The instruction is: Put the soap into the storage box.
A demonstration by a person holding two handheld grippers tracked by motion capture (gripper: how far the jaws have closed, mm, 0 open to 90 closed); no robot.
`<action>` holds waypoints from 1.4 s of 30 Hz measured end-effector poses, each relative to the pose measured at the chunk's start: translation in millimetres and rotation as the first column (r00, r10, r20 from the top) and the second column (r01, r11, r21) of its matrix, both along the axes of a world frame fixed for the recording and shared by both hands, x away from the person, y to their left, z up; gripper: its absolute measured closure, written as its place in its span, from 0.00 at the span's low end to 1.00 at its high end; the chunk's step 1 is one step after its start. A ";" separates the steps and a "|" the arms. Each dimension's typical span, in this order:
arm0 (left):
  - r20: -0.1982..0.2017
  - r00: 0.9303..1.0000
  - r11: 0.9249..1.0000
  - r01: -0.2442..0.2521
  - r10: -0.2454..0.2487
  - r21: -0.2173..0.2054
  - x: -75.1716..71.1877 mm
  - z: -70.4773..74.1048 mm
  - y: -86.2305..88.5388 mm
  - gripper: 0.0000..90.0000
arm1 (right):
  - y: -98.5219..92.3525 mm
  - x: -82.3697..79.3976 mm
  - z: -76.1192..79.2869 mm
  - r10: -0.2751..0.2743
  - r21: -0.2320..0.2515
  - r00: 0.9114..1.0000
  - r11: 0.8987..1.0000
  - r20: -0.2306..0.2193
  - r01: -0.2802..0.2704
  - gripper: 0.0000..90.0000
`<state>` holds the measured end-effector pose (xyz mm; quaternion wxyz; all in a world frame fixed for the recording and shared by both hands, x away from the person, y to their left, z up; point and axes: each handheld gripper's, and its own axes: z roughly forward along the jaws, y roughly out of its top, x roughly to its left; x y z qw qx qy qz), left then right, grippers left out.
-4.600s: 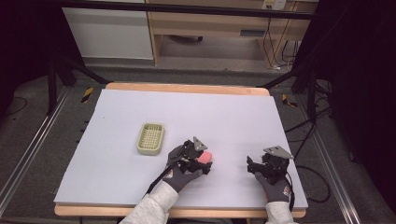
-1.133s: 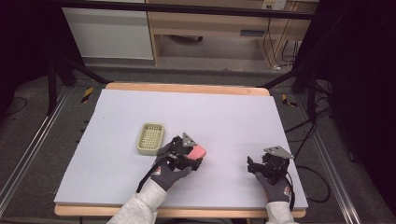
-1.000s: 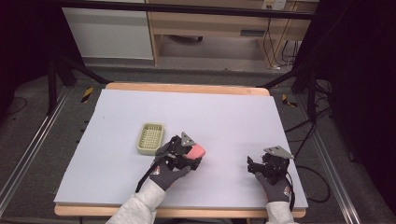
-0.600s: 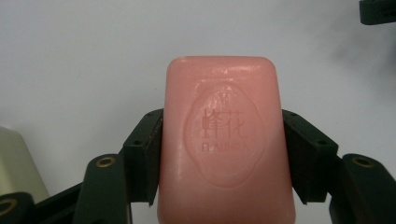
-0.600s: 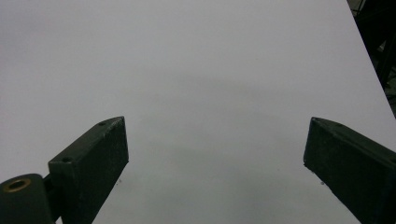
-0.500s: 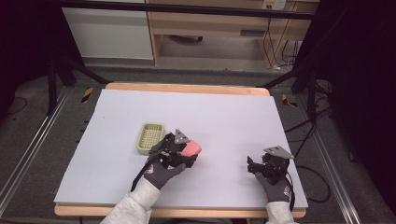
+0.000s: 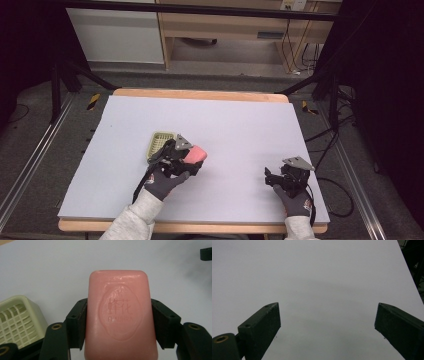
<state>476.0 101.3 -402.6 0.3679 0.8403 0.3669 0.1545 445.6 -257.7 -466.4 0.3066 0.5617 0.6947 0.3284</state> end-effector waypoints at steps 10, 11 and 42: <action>0.009 0.999 0.999 -0.036 0.036 -0.013 -1.0 2.1 22.8 0.41 | -0.6 -0.3 -0.3 0.000 0.001 1.000 1.000 0.001 0.000 0.08; 0.009 0.999 0.999 -0.039 0.040 -0.016 -1.0 2.2 25.4 0.41 | -0.5 -0.4 -0.4 0.000 0.000 1.000 1.000 0.001 0.000 0.08; -0.002 0.983 0.981 -0.185 0.185 -0.055 21.4 1.2 73.4 0.41 | 4.9 0.0 -0.9 0.015 -0.013 1.000 1.000 0.005 -0.015 0.08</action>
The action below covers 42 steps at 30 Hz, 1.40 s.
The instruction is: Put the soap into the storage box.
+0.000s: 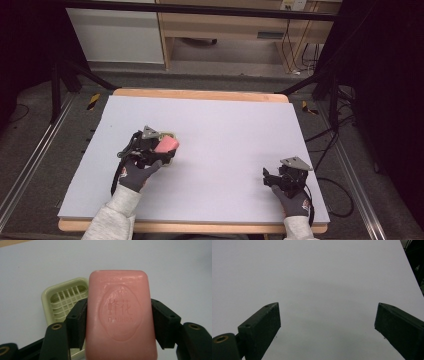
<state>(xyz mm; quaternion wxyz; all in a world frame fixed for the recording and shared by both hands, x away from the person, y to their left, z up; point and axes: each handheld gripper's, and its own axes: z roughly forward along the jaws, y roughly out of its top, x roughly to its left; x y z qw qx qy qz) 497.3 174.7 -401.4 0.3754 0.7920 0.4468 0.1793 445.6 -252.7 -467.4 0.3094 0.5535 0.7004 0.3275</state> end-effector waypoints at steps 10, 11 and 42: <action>-0.010 0.999 1.000 -0.031 0.030 -0.006 12.6 -2.0 7.6 0.41 | 0.8 1.6 -0.8 0.000 0.004 1.000 1.000 -0.002 0.000 0.08; -0.009 0.999 0.999 -0.034 0.034 -0.006 13.6 -1.9 8.4 0.41 | 1.4 1.9 -1.2 -0.003 0.004 1.000 1.000 -0.003 0.003 0.08; -0.040 0.994 0.994 -0.102 0.103 0.033 44.2 -25.4 16.3 0.41 | 2.5 2.8 -1.7 -0.005 -0.002 1.000 1.000 -0.003 0.005 0.07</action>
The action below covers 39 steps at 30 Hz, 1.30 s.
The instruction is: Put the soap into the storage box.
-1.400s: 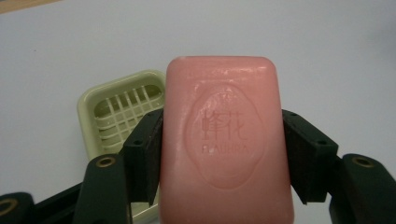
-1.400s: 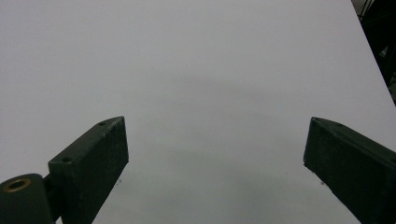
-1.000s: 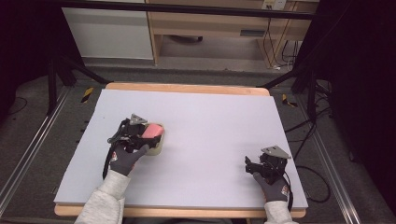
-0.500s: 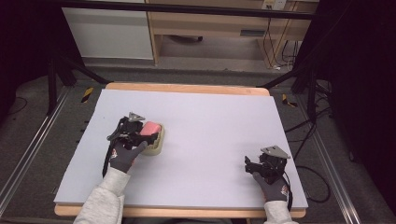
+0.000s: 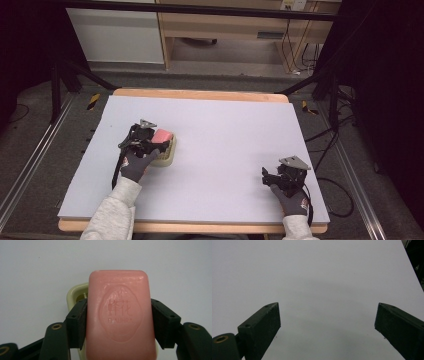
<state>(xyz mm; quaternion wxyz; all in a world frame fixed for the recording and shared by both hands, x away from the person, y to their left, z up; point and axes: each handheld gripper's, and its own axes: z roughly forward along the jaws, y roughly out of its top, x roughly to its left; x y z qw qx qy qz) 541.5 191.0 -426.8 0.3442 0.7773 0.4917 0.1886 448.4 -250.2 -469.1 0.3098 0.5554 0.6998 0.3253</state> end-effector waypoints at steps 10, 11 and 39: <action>-0.018 1.000 1.000 -0.007 0.007 0.009 1.8 -7.4 -0.6 0.41 | 0.1 0.2 -0.1 0.002 -0.003 1.000 1.000 -0.002 -0.002 0.07; -0.019 1.000 1.000 -0.006 0.006 0.011 2.0 -8.3 -0.8 0.41 | 0.1 0.1 -0.1 0.002 -0.003 1.000 1.000 -0.002 -0.002 0.07; -0.049 0.999 0.998 -0.014 0.017 0.056 5.7 -22.6 -5.0 0.41 | 0.6 0.3 -0.2 0.004 -0.004 1.000 1.000 -0.004 -0.004 0.07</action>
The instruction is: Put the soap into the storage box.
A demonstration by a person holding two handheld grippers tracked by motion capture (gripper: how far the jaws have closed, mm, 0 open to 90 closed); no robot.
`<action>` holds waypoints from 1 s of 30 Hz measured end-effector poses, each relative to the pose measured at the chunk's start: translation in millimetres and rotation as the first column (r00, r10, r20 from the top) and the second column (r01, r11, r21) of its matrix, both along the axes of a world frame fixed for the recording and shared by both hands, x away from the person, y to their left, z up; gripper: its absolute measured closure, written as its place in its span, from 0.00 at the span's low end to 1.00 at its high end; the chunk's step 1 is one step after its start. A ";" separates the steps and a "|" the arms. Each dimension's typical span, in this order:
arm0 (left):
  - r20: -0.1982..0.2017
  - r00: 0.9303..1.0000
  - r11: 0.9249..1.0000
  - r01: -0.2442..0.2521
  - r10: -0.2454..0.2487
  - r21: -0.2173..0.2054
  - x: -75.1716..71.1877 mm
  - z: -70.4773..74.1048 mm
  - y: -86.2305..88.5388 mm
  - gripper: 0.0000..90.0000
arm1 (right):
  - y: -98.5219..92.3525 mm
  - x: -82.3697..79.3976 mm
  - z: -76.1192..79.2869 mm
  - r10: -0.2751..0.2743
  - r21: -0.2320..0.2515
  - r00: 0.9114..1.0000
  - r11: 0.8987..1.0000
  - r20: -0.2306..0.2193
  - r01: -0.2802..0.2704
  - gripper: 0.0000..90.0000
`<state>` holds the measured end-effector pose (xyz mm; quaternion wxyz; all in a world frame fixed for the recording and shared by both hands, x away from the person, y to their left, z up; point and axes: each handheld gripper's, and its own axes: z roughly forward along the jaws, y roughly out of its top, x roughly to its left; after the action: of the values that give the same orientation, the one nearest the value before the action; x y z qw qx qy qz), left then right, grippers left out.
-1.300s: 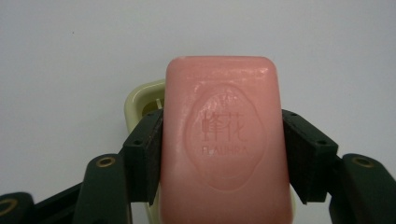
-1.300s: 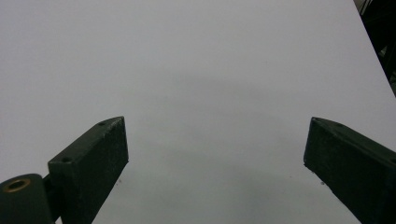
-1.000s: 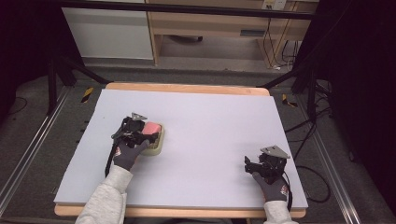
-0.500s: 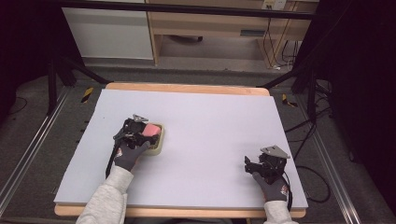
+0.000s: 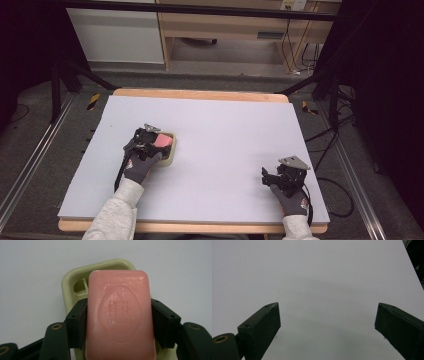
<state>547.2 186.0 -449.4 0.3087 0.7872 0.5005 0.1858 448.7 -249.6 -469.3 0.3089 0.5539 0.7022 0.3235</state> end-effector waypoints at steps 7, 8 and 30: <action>-0.004 1.000 1.000 -0.002 0.002 -0.003 0.5 -0.8 0.6 0.41 | 0.2 -0.1 0.1 0.000 0.001 1.000 1.000 0.000 0.000 0.07; -0.004 1.000 1.000 -0.003 0.003 -0.002 0.5 -0.8 0.5 0.41 | 0.2 -0.1 0.1 0.000 0.001 1.000 1.000 0.000 0.000 0.07; 0.091 0.994 0.997 0.062 -0.058 -0.046 -20.3 24.4 10.1 0.28 | -1.5 -1.1 1.2 -0.014 0.010 1.000 1.000 0.007 0.014 0.07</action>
<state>526.9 196.2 -425.0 0.3553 0.7850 0.4667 0.1992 447.6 -251.1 -468.1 0.3108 0.5591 0.6957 0.3268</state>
